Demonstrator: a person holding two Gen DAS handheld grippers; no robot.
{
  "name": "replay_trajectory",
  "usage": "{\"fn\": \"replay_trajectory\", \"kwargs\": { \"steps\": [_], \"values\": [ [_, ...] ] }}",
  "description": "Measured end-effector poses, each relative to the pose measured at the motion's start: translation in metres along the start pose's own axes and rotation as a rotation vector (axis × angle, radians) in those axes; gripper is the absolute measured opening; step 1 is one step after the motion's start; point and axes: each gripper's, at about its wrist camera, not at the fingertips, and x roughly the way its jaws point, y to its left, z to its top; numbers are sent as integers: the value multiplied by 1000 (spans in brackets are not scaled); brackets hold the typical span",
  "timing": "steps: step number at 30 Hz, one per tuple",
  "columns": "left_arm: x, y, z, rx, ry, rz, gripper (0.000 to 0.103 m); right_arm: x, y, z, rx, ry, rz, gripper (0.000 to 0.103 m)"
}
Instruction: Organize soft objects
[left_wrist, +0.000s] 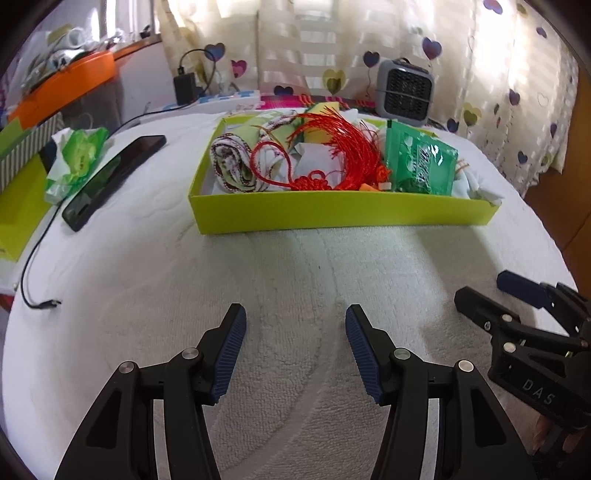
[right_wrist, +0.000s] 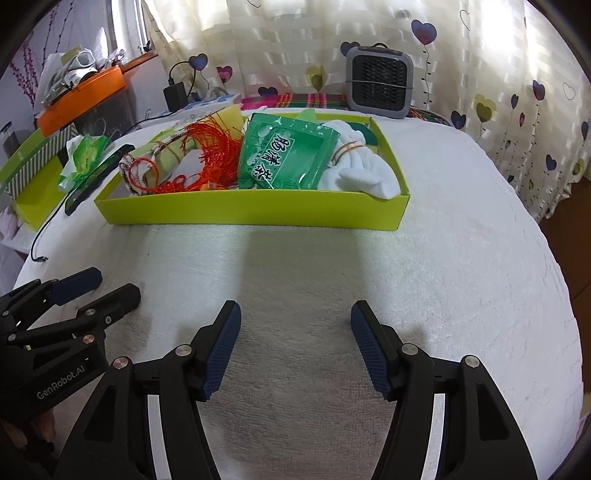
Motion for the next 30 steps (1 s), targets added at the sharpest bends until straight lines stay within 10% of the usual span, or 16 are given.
{"fn": "replay_trajectory", "kwargs": {
  "steps": [30],
  "values": [
    [2,-6,0,23,-2,20,60,4,8,0,-40,13,-33,70]
  ]
}}
